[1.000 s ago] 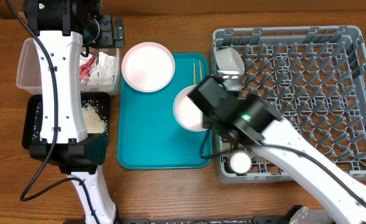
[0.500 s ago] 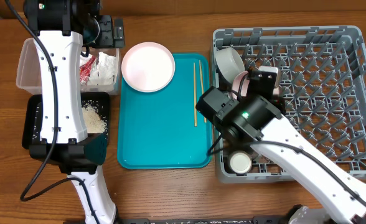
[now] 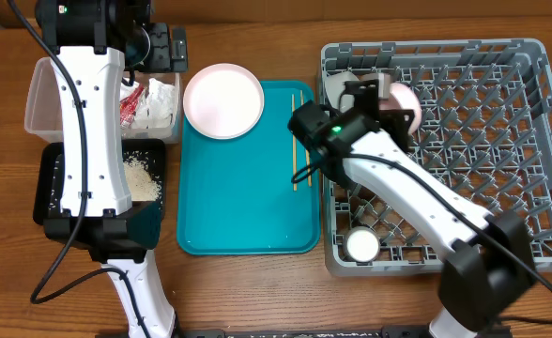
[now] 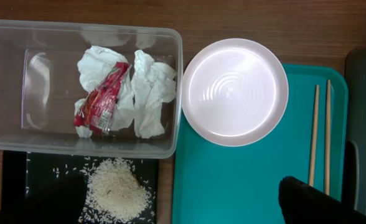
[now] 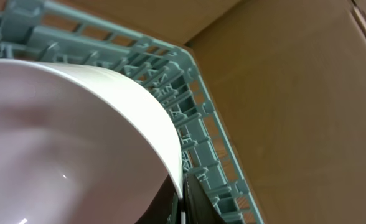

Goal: Sort waste into correct bins and load items into the dishwasher
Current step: 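Carry the small plate into the rack and stand it upright, then move the right gripper to the large white plate's rim and grasp it, then lift the large plate and stand it upright in the rack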

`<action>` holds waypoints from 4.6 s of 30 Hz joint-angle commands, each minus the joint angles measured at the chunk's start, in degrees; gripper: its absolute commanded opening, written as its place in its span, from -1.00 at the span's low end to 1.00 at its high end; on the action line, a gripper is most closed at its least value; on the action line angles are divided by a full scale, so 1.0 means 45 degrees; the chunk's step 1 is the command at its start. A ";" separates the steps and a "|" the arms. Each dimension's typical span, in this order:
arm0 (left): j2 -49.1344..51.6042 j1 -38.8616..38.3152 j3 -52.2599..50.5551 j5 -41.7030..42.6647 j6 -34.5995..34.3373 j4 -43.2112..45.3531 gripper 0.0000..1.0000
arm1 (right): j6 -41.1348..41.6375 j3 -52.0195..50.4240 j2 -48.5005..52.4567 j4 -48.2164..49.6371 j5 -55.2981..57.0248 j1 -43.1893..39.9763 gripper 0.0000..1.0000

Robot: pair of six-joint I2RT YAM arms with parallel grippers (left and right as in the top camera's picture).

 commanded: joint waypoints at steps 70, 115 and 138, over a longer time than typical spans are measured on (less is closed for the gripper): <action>-0.0194 0.0073 0.0228 -0.0121 -0.0175 0.0039 1.00 | 0.0442 0.4624 0.5527 0.9170 -1.4362 0.0520 0.05; -0.0194 0.0073 0.0228 -0.0121 -0.0175 0.0039 1.00 | -0.1399 0.6256 0.1642 0.3458 -0.9908 -0.0699 -0.92; -0.0194 0.0073 0.0228 -0.0121 -0.0175 0.0039 1.00 | -0.3419 0.2186 -0.1491 0.2880 0.0996 -0.2424 -0.92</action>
